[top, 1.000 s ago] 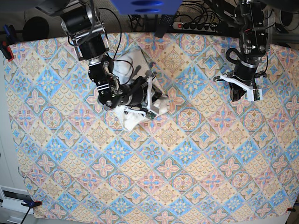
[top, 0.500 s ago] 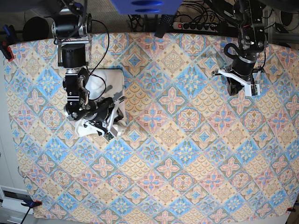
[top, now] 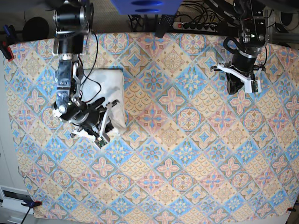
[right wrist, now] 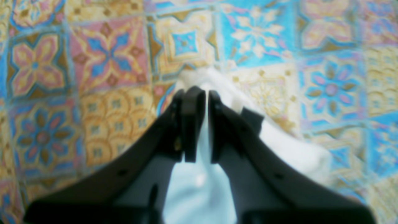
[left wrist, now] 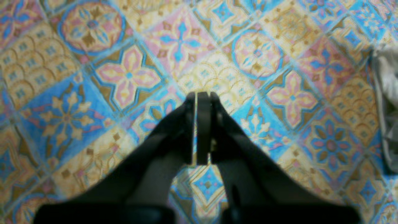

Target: Fold the T-shirt properly

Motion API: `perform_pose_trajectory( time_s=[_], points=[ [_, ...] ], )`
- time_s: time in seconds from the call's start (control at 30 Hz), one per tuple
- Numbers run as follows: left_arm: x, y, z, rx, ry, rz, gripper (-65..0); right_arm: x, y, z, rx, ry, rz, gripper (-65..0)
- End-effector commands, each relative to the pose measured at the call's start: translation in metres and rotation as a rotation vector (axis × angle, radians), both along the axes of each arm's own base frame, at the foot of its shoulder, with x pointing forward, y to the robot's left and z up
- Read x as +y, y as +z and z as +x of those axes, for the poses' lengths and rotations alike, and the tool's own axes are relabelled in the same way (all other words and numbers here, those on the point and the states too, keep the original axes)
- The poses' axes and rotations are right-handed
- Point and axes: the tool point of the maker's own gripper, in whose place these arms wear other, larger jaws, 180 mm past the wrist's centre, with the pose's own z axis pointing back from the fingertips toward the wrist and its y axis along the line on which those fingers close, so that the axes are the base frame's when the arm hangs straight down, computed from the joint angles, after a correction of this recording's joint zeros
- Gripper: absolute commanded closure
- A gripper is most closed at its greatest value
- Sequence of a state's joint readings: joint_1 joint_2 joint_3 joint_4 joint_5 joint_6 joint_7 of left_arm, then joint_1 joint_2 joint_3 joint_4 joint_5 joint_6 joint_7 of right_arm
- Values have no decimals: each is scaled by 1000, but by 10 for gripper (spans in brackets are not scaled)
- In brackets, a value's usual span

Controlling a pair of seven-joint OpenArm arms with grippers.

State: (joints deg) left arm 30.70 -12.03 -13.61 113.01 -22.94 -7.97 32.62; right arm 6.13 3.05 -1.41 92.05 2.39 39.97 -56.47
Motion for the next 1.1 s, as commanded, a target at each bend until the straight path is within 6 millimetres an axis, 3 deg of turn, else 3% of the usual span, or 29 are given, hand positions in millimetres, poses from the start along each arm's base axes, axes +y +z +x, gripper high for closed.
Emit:
perform_pose_trajectory(
  time_s=[0.0, 0.03, 0.1, 0.23, 0.37, 0.57, 0.87, 0.97, 1.07],
  points=[
    [-2, 12, -2, -35, -12, 8, 0, 1, 20, 2, -60, 7, 1, -56],
    [-2, 12, -7, -29, -15, 10, 0, 1, 21, -10, -59, 9, -1, -56],
    [-1, 6, -20, 6, -20, 18, 0, -17, 10, -41, -24, -22, -13, -56],
    [10, -6, -51, 94, -43, 61, 0, -48, 8, -95, 14, -119, 17, -55],
    [10, -9, -80, 156, -55, 71, 0, -101, -7, -158, 123, -242, 12, -55],
    [32, -17, -129, 283, -31, 121, 0, -136, -13, -238, 255, -381, 82, -45],
    [43, -49, -200, 496, -4, 115, 0, -152, -36, -341, 453, -420, -7, -42],
    [48, -76, -232, 597, 28, 92, 0, -151, -58, -370, 542, -397, -50, -42],
    [51, -104, -244, 605, 56, 79, 0, -148, -84, -403, 628, -394, -54, -42]
  ],
)
